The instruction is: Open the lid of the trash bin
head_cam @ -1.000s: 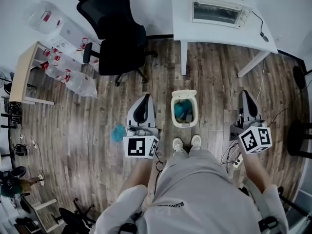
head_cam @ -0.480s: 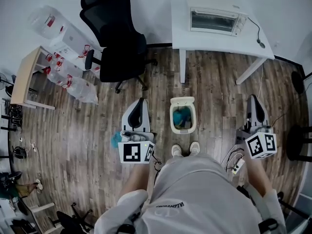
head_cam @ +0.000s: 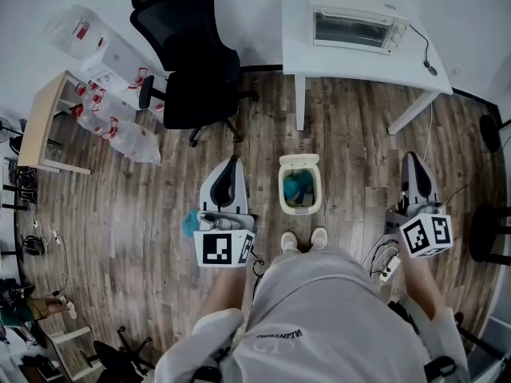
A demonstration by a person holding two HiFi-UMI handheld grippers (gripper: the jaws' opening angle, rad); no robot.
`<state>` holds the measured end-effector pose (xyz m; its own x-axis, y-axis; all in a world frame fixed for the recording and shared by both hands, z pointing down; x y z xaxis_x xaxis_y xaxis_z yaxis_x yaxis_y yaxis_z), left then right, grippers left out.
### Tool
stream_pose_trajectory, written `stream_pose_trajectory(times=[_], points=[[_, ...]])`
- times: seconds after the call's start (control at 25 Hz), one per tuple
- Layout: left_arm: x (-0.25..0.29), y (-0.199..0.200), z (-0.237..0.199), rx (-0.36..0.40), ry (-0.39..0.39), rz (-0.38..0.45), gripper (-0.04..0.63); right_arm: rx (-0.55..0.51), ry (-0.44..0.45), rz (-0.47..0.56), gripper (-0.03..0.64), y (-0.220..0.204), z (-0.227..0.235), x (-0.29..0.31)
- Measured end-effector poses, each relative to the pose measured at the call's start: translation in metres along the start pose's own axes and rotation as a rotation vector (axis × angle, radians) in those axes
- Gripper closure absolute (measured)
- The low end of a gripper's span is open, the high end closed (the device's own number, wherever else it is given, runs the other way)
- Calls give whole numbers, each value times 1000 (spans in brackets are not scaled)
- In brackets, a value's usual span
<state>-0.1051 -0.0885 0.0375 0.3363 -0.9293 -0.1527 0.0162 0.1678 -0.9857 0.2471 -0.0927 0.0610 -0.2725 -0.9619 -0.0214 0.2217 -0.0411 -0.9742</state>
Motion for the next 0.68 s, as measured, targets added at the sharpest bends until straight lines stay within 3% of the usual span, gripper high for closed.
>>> stream_pose_trajectory(times=[0.68], points=[[1,-12,3,-18,-14,-19,597,8,-4,-21,601,-10,0,1]])
Point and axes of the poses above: the fingertips, and each gripper's own axes: x forward along the fingers, z to its right, y out of its top, the point moved 1 cm from there along -x, backward along the fingers
